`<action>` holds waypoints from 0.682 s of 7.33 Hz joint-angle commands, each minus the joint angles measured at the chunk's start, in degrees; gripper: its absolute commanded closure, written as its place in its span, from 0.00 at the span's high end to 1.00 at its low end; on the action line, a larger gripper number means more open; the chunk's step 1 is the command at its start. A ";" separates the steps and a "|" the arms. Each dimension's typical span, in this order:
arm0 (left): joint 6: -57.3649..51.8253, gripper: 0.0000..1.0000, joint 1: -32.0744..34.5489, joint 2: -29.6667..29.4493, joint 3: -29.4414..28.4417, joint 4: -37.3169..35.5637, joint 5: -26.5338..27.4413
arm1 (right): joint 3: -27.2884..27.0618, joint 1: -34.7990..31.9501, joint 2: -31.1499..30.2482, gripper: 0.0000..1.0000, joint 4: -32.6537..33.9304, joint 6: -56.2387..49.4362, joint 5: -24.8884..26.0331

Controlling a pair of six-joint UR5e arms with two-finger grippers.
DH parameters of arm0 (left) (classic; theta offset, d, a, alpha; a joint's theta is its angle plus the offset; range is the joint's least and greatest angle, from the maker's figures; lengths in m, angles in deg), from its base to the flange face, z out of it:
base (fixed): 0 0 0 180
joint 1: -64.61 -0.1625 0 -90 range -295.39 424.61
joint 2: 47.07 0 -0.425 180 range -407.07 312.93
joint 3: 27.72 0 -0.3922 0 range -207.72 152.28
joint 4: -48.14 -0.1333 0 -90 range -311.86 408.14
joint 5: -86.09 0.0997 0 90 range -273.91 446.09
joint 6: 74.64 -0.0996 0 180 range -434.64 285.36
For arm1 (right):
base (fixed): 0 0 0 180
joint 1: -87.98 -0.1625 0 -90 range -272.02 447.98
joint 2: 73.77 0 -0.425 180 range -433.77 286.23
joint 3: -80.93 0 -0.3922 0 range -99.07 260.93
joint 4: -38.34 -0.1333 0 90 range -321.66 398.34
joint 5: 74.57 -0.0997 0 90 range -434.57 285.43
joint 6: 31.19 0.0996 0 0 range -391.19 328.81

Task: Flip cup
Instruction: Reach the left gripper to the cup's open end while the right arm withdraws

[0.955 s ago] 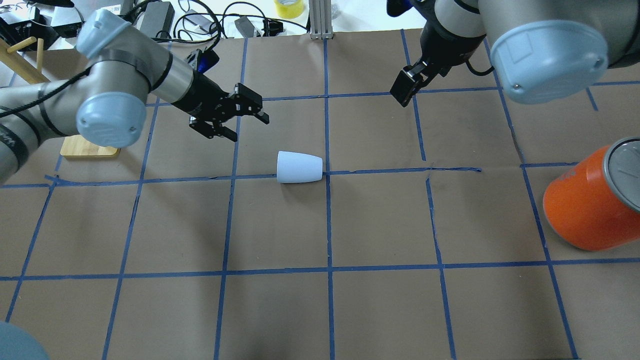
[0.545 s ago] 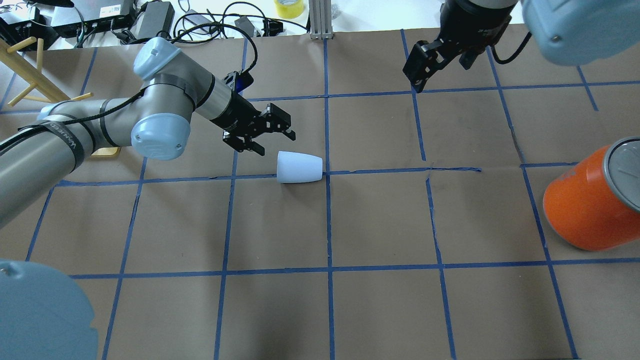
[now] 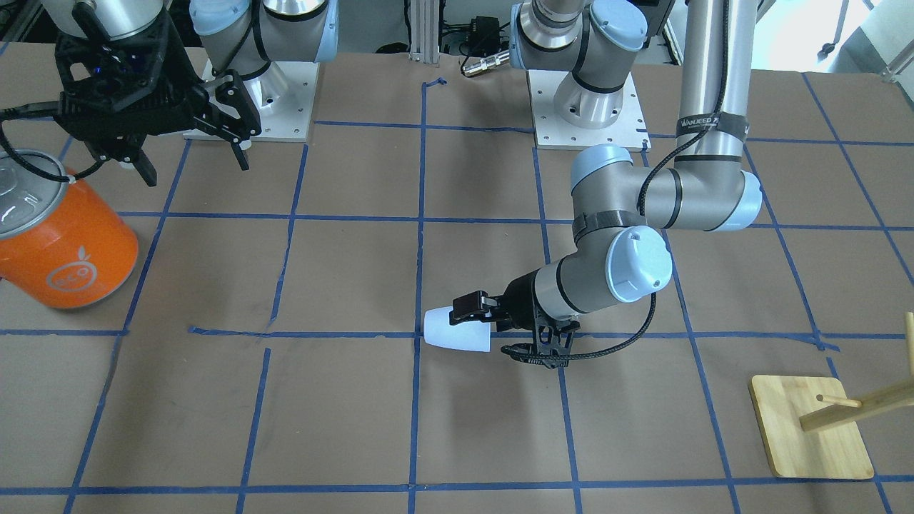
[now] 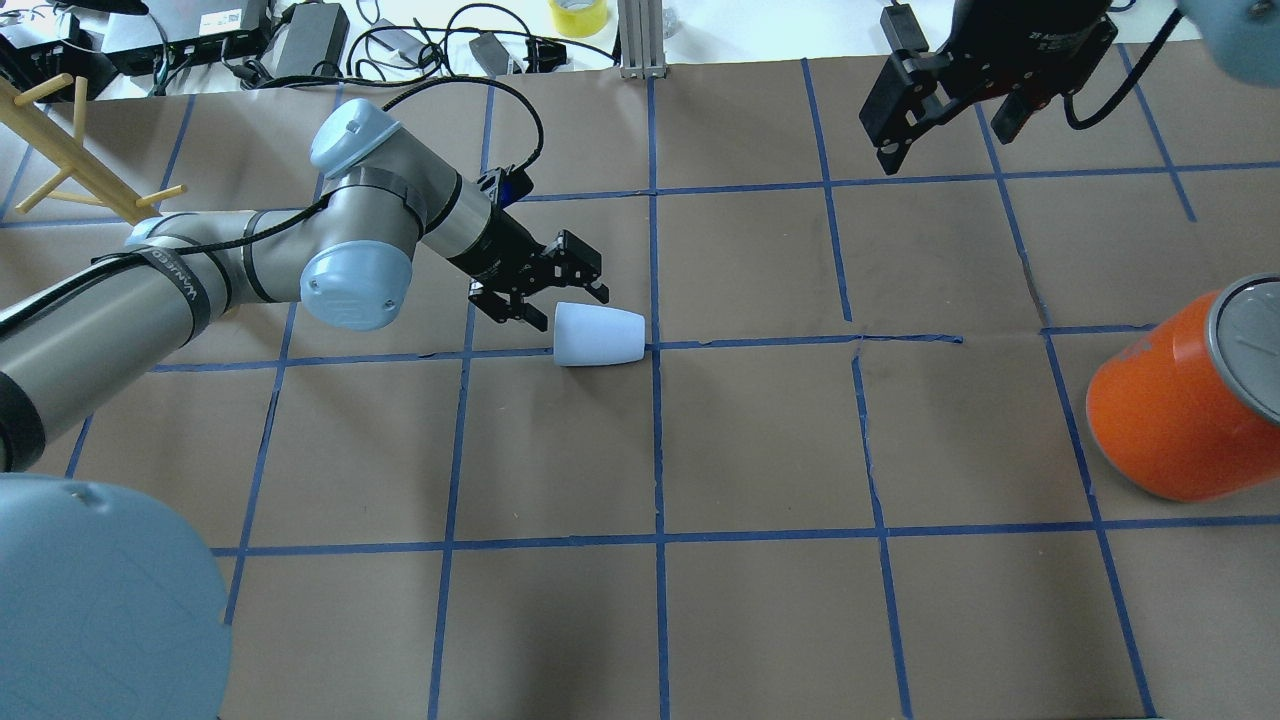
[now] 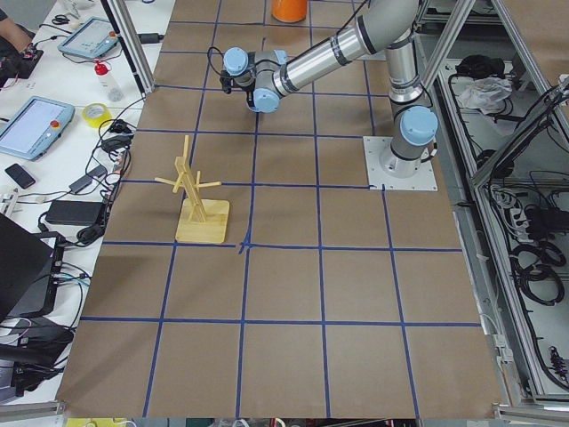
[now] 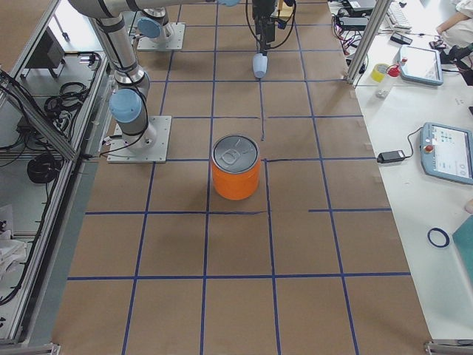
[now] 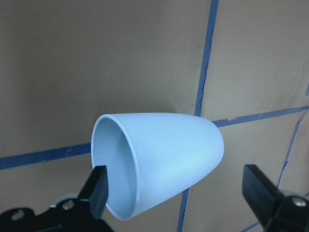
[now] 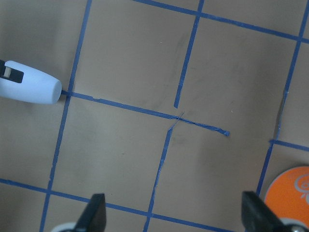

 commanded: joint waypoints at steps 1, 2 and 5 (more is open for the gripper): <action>0.12 1.00 0.39 -0.99 0.02 -0.05 -0.61 | -0.07 0.06 -0.28 1.00 -0.47 8.78 -0.78; 0.20 0.92 0.39 -1.17 0.10 0.12 -0.44 | -0.07 0.06 -0.45 1.00 -0.91 9.07 -0.79; 2.22 0.00 0.48 -1.35 -0.24 0.56 -0.62 | -0.25 0.14 -0.80 1.00 -1.44 9.07 -0.17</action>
